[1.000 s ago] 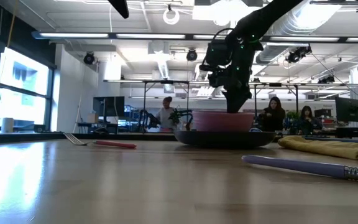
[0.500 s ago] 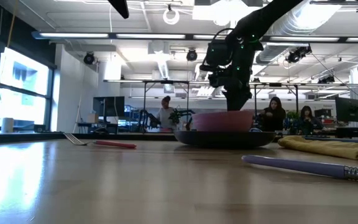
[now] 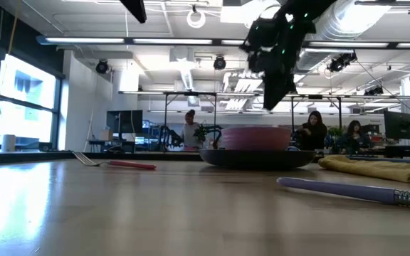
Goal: Set table place
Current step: Put the pink fork to the left of the black plate
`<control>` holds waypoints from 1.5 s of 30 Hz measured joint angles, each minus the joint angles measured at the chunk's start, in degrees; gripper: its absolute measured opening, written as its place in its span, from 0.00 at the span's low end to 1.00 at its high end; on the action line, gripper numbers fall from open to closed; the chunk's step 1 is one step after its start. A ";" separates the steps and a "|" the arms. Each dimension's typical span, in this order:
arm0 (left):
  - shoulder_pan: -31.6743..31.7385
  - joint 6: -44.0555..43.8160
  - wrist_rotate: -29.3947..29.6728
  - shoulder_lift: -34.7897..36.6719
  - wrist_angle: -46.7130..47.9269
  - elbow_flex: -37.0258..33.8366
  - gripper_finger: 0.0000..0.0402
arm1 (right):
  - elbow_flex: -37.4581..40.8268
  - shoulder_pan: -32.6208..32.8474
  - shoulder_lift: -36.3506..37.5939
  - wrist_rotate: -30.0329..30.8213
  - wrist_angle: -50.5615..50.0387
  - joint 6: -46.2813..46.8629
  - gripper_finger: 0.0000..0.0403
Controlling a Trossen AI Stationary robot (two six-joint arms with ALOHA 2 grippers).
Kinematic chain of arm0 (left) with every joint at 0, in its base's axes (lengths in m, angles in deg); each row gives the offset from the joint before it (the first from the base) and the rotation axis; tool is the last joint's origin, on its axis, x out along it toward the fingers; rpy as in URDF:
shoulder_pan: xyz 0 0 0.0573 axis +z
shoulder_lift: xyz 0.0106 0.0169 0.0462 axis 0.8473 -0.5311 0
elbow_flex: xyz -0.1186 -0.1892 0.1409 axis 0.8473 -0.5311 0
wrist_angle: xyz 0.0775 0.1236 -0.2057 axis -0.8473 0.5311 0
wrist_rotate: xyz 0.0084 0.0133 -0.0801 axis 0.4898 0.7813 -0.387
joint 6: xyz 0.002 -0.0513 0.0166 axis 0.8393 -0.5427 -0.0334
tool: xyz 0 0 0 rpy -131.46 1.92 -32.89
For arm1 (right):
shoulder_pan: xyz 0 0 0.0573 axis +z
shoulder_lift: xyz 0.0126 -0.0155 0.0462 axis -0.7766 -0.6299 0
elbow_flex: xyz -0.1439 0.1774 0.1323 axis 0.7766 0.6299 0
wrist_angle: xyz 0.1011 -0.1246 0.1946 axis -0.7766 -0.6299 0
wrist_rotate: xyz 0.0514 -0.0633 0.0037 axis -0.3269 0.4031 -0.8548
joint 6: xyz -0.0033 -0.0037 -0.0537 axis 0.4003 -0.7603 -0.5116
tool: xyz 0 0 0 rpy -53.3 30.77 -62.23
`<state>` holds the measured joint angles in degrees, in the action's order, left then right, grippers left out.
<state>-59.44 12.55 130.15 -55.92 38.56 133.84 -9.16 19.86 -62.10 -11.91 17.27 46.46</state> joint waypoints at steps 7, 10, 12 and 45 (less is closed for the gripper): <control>0.05 1.35 -4.59 -0.03 -0.41 -9.38 0.44 | -0.01 2.47 10.51 -0.91 -1.39 2.79 0.29; 0.04 1.35 -7.72 -0.07 -3.71 -14.53 0.44 | -0.02 4.01 14.27 -0.16 -1.41 4.84 0.29; 0.04 1.44 -10.03 -0.08 -5.85 -17.74 0.44 | -0.02 4.97 16.38 0.27 -1.48 6.17 0.29; 20.00 39.42 -35.92 -0.12 -42.72 -49.37 0.44 | -0.02 12.89 19.35 3.75 -1.85 13.35 0.29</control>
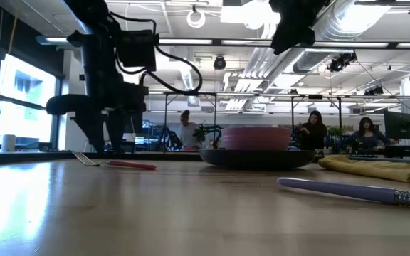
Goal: Set table place
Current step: Put the pink fork to the left of the black plate
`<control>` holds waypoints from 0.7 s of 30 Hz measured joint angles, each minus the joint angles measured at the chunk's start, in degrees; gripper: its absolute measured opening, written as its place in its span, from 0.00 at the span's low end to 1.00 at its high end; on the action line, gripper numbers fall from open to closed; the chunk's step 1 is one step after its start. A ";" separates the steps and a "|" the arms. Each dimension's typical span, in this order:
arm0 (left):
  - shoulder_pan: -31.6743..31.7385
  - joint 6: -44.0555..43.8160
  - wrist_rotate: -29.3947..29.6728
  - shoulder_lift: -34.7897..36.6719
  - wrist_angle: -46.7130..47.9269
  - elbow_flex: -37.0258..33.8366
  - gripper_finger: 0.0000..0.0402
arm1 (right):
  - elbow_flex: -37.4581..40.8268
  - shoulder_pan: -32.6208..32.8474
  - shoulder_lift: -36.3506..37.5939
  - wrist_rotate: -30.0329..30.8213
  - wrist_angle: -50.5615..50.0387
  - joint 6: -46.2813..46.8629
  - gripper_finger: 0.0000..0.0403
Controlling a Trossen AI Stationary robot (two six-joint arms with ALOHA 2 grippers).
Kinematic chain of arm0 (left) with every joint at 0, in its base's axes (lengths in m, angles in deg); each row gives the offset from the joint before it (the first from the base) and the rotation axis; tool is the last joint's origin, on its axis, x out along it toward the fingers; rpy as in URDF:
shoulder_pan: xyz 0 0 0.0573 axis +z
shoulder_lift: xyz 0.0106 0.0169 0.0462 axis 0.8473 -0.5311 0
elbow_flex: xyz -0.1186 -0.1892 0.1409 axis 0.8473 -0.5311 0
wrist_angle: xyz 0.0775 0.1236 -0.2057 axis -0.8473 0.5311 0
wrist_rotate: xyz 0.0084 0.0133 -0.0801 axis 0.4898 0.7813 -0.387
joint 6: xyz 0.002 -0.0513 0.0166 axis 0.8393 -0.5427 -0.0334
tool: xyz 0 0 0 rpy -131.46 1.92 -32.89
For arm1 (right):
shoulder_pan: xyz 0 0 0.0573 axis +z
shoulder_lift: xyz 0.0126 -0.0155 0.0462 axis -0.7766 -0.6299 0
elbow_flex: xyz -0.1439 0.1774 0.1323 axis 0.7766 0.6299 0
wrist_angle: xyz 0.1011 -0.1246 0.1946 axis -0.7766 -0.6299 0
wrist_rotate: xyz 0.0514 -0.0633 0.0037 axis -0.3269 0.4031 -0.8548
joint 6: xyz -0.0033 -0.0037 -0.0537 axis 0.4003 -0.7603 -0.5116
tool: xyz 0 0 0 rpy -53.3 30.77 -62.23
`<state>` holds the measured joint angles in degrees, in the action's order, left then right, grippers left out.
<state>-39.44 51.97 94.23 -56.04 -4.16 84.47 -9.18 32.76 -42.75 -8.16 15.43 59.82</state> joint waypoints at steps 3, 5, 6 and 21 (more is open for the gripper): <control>0.00 1.29 -0.06 -0.14 -1.14 -0.98 0.44 | 0.00 -0.02 0.00 0.00 0.01 1.12 0.29; -0.04 1.41 -0.01 -1.09 -1.43 -1.47 0.44 | 0.00 0.00 0.00 0.00 0.02 1.60 0.29; 0.03 1.43 0.47 -1.57 -1.29 -1.66 0.44 | 0.00 0.00 0.00 -0.01 0.02 1.79 0.29; 3.99 3.67 -1.78 -6.19 -1.72 -1.37 0.39 | 0.00 0.00 -0.02 0.48 0.06 2.23 0.29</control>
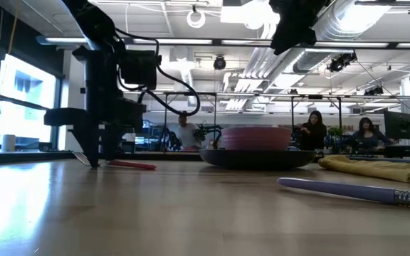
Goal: Set table place
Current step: Put the pink fork to the left of the black plate
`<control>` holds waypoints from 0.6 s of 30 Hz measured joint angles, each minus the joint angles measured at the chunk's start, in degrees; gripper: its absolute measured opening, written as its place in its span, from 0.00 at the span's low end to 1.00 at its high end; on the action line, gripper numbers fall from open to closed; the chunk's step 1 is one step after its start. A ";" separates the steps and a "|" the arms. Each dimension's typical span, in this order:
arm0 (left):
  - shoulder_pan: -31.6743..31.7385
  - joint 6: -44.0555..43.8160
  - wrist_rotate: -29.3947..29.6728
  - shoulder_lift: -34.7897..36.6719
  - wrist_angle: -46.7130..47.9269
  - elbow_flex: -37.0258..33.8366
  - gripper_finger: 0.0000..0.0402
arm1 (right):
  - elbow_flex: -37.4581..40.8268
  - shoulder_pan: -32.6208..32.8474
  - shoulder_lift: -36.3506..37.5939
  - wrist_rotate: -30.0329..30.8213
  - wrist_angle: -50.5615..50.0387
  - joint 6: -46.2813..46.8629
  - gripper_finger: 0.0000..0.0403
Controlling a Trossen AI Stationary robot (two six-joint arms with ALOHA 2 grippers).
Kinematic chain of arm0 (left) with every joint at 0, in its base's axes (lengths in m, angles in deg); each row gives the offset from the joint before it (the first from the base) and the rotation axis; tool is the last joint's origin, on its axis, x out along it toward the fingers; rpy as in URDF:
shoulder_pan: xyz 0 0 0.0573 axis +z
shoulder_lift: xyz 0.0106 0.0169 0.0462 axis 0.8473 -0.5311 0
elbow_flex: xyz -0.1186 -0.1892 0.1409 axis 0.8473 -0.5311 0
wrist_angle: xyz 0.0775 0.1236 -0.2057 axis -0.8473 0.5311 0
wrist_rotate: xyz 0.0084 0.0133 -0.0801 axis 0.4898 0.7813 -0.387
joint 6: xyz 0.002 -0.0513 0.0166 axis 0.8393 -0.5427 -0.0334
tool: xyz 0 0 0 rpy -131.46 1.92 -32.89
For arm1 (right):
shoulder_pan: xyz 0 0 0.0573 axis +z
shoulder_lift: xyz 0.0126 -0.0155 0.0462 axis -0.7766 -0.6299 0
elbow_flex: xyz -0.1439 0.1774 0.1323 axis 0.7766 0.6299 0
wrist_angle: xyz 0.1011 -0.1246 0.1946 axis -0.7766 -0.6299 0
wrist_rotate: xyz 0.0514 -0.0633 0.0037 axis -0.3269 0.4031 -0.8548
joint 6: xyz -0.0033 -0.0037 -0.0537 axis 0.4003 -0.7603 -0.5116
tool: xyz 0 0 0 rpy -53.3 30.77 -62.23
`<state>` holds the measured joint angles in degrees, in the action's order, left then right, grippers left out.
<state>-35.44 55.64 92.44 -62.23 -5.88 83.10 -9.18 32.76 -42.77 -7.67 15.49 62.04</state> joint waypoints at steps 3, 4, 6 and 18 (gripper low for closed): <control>-0.04 1.02 -1.29 -0.04 0.35 -0.06 0.26 | 0.00 0.00 0.00 0.96 0.00 0.00 0.29; -0.04 1.22 -1.84 -0.06 0.51 -0.08 0.20 | 0.00 -0.02 0.00 1.06 0.00 -0.02 0.29; -0.04 1.23 -2.12 -0.07 0.48 -0.08 0.09 | 0.00 -0.02 0.00 1.23 0.00 -0.02 0.29; -1.58 9.99 2.94 -0.65 9.02 8.87 0.03 | 0.00 -0.02 0.00 1.26 0.00 0.00 0.29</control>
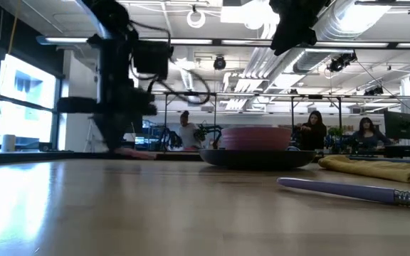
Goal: Set table place
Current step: Put the pink fork to the left of the black plate
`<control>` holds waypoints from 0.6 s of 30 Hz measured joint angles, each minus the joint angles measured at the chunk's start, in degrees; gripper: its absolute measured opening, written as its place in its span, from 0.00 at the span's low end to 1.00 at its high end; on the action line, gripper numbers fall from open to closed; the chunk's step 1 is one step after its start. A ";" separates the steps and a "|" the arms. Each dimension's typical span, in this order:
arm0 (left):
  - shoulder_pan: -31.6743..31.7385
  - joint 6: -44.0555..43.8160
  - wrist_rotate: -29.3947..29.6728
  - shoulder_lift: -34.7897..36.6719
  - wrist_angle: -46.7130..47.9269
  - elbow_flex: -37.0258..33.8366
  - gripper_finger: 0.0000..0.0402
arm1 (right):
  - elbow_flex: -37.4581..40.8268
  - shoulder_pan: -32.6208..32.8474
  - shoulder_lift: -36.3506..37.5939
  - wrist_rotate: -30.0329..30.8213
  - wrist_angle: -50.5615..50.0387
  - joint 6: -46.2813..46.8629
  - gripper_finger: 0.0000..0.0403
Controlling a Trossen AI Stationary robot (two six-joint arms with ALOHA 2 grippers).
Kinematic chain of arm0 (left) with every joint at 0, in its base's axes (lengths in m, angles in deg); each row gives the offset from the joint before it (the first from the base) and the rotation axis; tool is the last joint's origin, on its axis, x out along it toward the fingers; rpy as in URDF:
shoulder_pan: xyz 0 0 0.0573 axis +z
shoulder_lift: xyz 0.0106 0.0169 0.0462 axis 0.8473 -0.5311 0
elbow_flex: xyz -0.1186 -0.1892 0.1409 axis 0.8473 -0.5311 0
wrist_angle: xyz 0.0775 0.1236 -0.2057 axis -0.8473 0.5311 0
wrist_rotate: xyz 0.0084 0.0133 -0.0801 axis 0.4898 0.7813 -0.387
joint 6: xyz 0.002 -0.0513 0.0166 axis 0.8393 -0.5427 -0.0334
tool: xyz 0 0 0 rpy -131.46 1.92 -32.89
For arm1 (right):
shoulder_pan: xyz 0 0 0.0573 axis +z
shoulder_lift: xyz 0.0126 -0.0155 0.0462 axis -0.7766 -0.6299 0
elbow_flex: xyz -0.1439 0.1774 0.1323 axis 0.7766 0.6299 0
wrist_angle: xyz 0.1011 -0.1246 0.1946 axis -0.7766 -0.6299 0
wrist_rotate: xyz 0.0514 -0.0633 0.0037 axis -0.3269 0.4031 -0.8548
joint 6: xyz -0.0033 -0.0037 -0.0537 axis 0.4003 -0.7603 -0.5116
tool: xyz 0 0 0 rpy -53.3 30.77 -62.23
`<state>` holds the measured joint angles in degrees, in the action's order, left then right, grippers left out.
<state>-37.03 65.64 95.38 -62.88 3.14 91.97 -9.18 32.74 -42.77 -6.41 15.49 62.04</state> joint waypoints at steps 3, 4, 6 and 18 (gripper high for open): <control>-0.24 5.71 1.30 0.00 3.41 5.17 0.01 | 0.00 0.00 0.00 0.00 0.00 -0.02 0.29; -0.24 7.67 1.35 0.00 3.60 6.88 0.01 | 0.00 0.00 0.00 0.00 0.02 -0.02 0.29; -0.24 12.21 1.33 0.10 4.11 10.07 0.01 | 0.00 0.00 0.00 0.00 0.01 -0.02 0.29; 0.79 39.55 1.81 -2.23 5.06 14.06 0.00 | 0.00 0.00 0.00 0.01 0.02 0.98 0.29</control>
<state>-36.24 105.18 97.19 -65.12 8.20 106.03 -9.18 32.74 -42.77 -6.39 15.51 63.02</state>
